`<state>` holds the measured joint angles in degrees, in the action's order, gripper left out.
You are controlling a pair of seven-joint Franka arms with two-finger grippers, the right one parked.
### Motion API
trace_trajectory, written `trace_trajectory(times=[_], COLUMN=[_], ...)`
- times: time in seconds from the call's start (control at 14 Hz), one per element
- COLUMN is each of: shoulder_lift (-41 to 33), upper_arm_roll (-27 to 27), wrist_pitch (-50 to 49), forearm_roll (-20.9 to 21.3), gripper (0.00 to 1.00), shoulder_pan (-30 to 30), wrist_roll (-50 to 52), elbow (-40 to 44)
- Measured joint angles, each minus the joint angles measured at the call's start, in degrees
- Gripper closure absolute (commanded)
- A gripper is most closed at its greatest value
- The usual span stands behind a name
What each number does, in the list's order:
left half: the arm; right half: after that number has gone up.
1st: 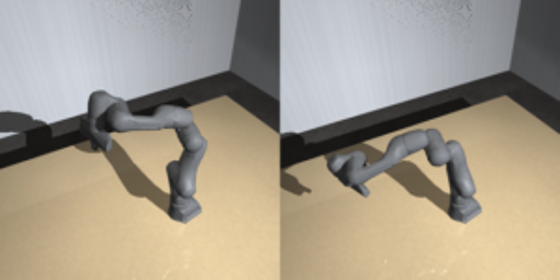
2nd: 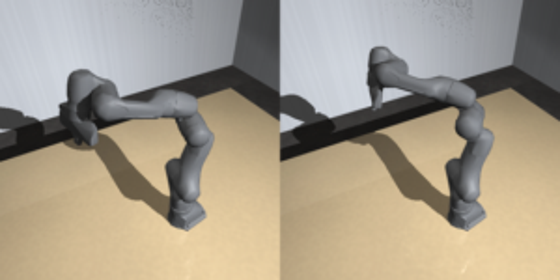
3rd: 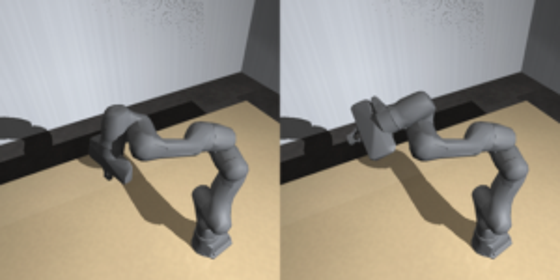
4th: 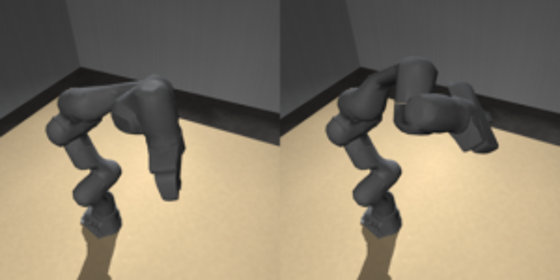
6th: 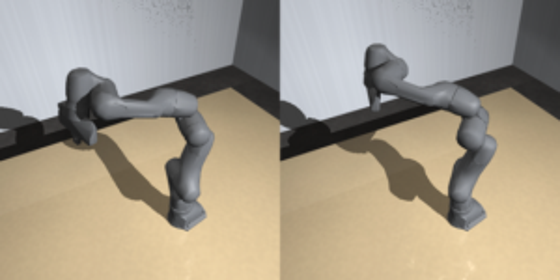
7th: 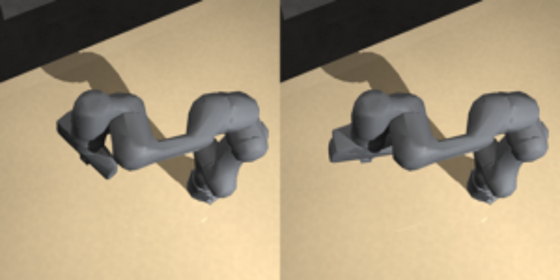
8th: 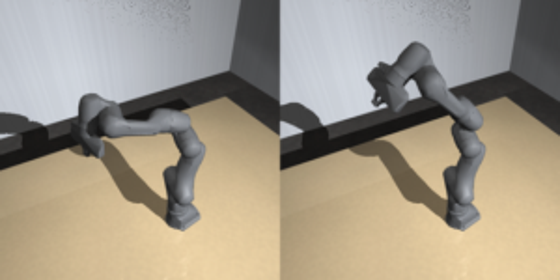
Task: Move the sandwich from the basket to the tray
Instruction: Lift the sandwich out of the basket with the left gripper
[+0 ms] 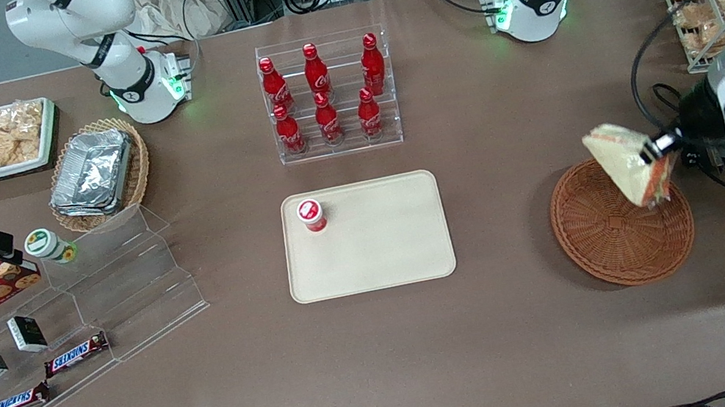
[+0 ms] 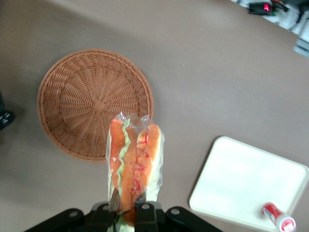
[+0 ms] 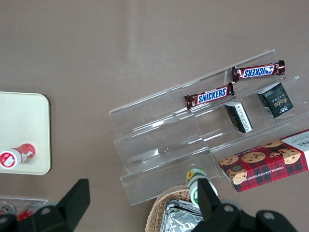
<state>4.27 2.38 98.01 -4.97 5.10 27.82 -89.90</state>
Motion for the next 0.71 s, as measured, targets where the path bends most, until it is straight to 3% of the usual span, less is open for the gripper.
trace_trajectory(times=[0.29,0.57,0.71], shoulder_lift=[-3.4,-0.2,4.3], upper_arm_roll=[8.8,21.8,25.4], wrist_pitch=[-10.5,-8.5,-3.7], forearm_roll=[2.1,6.2,8.3], gripper=[0.98,0.98,0.98], shoulder_pan=[0.4,0.9,1.6], wrist_roll=[8.8,22.2,27.0], elbow=[6.0,5.8,5.1])
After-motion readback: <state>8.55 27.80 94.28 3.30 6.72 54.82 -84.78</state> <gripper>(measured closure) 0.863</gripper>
